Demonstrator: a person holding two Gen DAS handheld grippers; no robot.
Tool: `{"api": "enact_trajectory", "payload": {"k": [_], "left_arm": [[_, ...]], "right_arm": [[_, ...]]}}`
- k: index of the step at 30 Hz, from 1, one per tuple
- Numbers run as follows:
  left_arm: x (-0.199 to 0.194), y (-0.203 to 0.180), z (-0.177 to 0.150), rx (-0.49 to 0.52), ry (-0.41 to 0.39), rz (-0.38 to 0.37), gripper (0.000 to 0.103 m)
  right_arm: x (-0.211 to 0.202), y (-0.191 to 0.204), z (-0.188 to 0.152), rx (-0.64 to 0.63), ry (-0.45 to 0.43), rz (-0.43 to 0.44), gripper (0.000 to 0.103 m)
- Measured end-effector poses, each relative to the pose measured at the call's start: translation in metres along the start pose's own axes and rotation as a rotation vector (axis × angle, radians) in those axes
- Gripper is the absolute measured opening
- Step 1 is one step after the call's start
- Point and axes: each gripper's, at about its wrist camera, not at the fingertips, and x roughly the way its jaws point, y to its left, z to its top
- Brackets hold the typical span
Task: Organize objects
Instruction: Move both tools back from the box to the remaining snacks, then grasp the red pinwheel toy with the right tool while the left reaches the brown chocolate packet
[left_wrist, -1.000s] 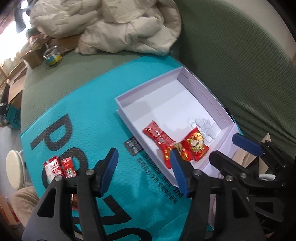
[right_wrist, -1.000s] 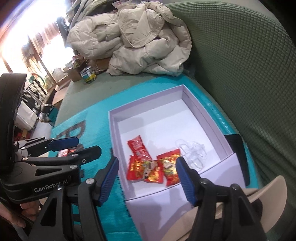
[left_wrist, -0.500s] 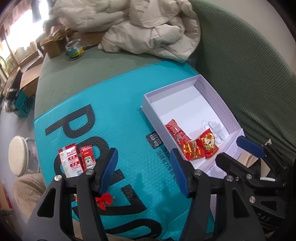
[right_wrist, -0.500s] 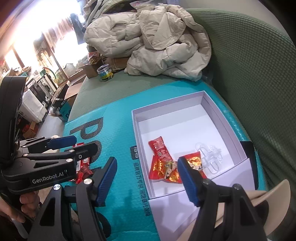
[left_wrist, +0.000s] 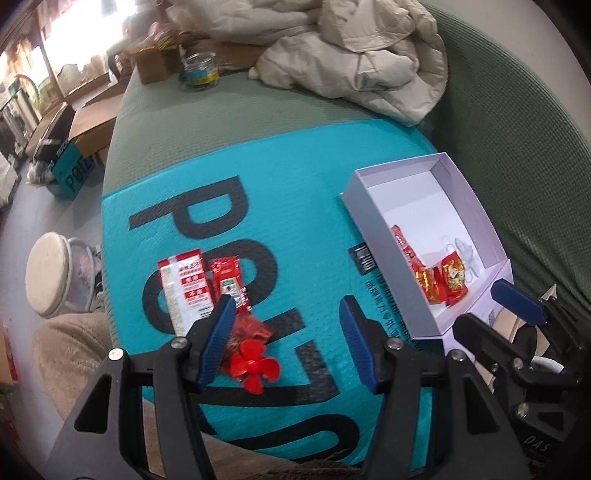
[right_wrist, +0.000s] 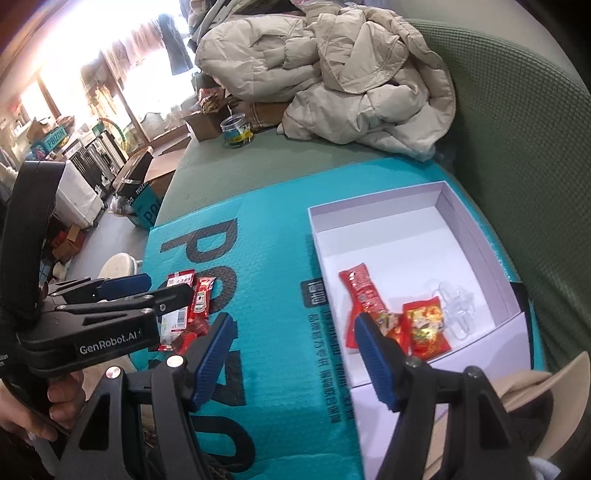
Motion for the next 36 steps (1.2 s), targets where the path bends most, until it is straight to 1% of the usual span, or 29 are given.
{"api": "enact_trajectory", "payload": {"k": [2, 4, 7, 12, 16, 20, 26, 30, 36], "left_arm": [[-0.002, 0.006, -0.002, 0.002, -0.005, 0.006, 0.057], [-0.004, 0.01, -0.004, 0.011, -0.015, 0.022, 0.057], [-0.007, 0.018, -0.005, 0.003, -0.018, 0.012, 0.057], [-0.009, 0.034, -0.009, -0.024, -0.01, 0.01, 0.057], [-0.012, 0.05, -0.016, -0.042, -0.013, 0.043, 0.057], [-0.01, 0.071, -0.021, -0.089, 0.005, 0.054, 0.057], [-0.004, 0.1, -0.03, -0.146, 0.031, 0.074, 0.057], [0.006, 0.108, -0.033, -0.149, 0.068, 0.108, 0.057], [0.02, 0.12, -0.037, -0.156, 0.111, 0.098, 0.057]], "right_arm": [[0.002, 0.008, -0.002, -0.021, -0.004, 0.002, 0.072], [0.005, 0.013, -0.003, -0.027, -0.008, 0.004, 0.072], [0.008, 0.023, -0.004, -0.049, -0.001, 0.02, 0.072], [0.004, 0.047, -0.004, -0.095, -0.014, 0.008, 0.072], [0.006, 0.063, -0.001, -0.109, -0.002, 0.03, 0.073], [0.01, 0.081, 0.0, -0.146, -0.002, 0.051, 0.073], [0.026, 0.105, 0.0, -0.196, 0.036, 0.079, 0.073], [0.038, 0.112, 0.0, -0.199, 0.063, 0.109, 0.073], [0.059, 0.118, -0.003, -0.198, 0.109, 0.112, 0.073]]}}
